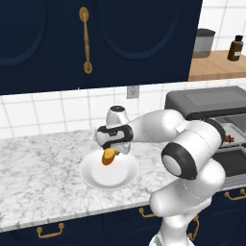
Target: Pick up the kebab skewer and baguette bread, and place them inside the toaster oven. Close the toaster oven door and start by setting the timer.
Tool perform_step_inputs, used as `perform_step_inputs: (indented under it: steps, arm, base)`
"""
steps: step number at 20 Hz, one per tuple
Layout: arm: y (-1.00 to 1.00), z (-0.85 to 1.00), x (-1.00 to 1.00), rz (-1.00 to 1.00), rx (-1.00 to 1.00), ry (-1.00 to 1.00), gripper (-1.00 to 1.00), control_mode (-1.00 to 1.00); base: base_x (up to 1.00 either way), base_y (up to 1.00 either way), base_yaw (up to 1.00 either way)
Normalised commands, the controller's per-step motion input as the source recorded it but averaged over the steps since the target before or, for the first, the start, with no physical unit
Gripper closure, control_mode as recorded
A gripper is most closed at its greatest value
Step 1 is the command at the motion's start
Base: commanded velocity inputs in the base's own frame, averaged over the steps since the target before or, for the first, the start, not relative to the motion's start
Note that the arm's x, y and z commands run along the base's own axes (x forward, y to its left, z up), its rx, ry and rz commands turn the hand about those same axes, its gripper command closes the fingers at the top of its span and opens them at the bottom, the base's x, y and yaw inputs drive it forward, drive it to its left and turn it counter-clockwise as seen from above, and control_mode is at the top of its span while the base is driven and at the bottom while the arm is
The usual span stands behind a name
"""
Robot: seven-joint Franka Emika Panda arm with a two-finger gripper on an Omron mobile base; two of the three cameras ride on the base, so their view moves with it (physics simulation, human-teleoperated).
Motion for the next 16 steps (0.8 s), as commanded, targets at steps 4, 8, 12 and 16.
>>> perform_step_inputs:
  steps: [4,8,12,16]
  arm:
    - [-0.66,0.54,-0.35,-0.02,0.02,0.00,1.00,-1.00]
    - [-0.79,0.46,-0.59,-0.07,0.03,0.00,1.00,-1.00]
    - [-0.75,0.31,-0.65,-0.14,0.06,0.00,1.00,-1.00]
    - [-0.60,0.43,-0.61,-0.19,0.04,0.00,1.00,-1.00]
  base:
    - [0.00,0.00,0.00]
    - [0.00,0.00,0.00]
    - [0.00,0.00,0.00]
    - [0.00,0.00,0.00]
